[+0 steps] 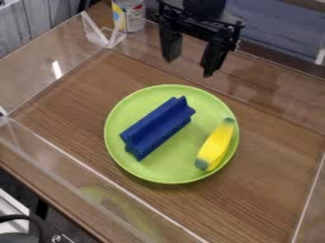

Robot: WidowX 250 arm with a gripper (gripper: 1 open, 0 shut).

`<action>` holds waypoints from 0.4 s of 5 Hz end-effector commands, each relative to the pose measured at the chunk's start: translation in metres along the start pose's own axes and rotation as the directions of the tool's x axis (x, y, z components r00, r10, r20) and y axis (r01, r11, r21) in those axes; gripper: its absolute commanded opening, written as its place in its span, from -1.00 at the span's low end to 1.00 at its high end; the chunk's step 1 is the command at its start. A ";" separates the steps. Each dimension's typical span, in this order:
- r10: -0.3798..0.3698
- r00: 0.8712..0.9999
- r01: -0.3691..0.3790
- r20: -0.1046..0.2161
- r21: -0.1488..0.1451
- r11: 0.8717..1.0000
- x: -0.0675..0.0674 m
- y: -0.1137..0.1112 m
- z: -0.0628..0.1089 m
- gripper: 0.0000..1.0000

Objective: Remove the blue object from inside the green plate and put it on the table

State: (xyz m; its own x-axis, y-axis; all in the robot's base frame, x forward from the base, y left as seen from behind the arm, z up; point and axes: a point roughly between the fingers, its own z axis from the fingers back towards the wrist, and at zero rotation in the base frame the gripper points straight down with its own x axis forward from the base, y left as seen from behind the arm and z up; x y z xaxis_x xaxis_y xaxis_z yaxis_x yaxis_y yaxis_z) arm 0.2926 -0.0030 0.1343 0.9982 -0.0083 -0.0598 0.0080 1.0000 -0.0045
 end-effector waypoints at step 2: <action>-0.076 0.996 0.077 -0.044 0.011 0.997 -0.026 0.012 -0.025 1.00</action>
State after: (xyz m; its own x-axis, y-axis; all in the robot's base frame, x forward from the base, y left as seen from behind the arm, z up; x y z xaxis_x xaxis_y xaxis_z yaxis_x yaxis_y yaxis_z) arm 0.2618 0.0073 0.0950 0.9824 -0.0813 -0.1681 0.0813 0.9967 -0.0071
